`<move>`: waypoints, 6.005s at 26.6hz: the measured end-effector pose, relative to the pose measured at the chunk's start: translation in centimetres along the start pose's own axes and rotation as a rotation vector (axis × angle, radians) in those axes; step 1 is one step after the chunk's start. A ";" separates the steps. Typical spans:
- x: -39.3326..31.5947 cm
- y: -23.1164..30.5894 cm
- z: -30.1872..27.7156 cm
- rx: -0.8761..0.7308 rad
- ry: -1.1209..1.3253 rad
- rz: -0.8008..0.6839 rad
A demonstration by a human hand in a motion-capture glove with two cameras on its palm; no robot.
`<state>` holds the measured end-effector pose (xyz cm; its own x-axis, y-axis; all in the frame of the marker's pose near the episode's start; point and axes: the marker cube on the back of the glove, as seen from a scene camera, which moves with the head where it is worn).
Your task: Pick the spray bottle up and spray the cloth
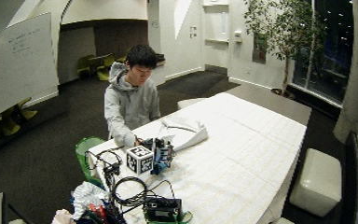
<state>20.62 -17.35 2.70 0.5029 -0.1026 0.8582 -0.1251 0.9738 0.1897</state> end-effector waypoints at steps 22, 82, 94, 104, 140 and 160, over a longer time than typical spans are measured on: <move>-15.8 3.8 4.0 -0.105 0.816 -0.151; -26.6 9.2 15.2 0.057 0.168 -0.394; -29.3 9.1 18.7 0.178 -0.284 -0.362; -30.1 8.1 26.5 0.112 -0.393 -0.335; -20.2 6.1 46.0 -0.132 -0.267 -0.253; -17.6 12.7 34.9 -0.453 -0.121 -0.328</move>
<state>-19.67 -10.29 6.69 0.3489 -0.4109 0.8423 0.4141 0.8739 0.2547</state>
